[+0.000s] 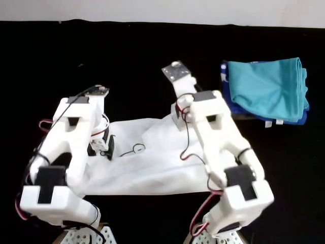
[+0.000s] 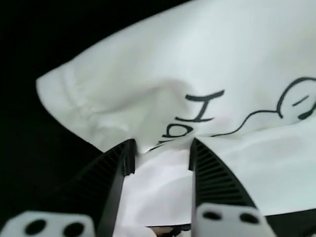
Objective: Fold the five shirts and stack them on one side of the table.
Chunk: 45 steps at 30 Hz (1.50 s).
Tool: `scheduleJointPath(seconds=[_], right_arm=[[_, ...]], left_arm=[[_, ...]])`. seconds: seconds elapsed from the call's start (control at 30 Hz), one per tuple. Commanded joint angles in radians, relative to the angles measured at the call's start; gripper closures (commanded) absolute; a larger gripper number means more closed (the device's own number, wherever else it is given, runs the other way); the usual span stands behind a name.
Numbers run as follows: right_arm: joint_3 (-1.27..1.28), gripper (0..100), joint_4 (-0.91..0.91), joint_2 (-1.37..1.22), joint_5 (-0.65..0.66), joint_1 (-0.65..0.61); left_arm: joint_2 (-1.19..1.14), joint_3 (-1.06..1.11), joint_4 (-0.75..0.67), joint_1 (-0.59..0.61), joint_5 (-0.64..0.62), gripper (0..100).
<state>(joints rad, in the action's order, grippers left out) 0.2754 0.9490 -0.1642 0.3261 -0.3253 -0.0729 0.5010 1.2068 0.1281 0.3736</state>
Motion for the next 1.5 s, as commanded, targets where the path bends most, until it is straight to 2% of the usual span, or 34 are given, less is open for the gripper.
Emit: scheduleJointPath(seconds=[0.0,0.1,0.13,0.33,0.63,0.8,1.0,1.17,1.47], right_arm=[[-0.079,80.6,0.008,-0.07,-0.008,-0.007],[-0.087,97.4,0.008,-0.099,-0.009,-0.007],[-0.087,99.8,0.008,-0.099,-0.012,-0.007],[-0.084,99.2,0.016,-0.013,-0.014,0.015],[-0.079,99.2,0.143,0.346,-0.014,0.067],[-0.074,99.2,0.269,0.518,-0.014,0.076],[0.013,99.2,0.386,0.593,-0.008,0.071],[0.216,99.2,0.407,0.679,-0.006,0.076],[0.493,99.2,0.427,1.104,0.137,0.077]], left_arm=[[-0.008,-0.084,0.057,0.019,-0.005,100],[-0.008,-0.142,0.1,0.056,-0.006,99],[-0.008,-0.165,0.121,0.068,-0.006,99],[-0.008,-0.348,0.295,0.108,-0.006,99],[-0.008,-0.61,0.551,0.117,-0.006,99],[-0.018,-0.572,0.546,0.113,-0.006,99],[-0.033,-0.556,0.371,0.045,-0.012,99],[-0.183,-0.568,0.279,-0.041,-0.014,99],[-0.456,-0.693,0.295,-0.036,-0.097,99]])
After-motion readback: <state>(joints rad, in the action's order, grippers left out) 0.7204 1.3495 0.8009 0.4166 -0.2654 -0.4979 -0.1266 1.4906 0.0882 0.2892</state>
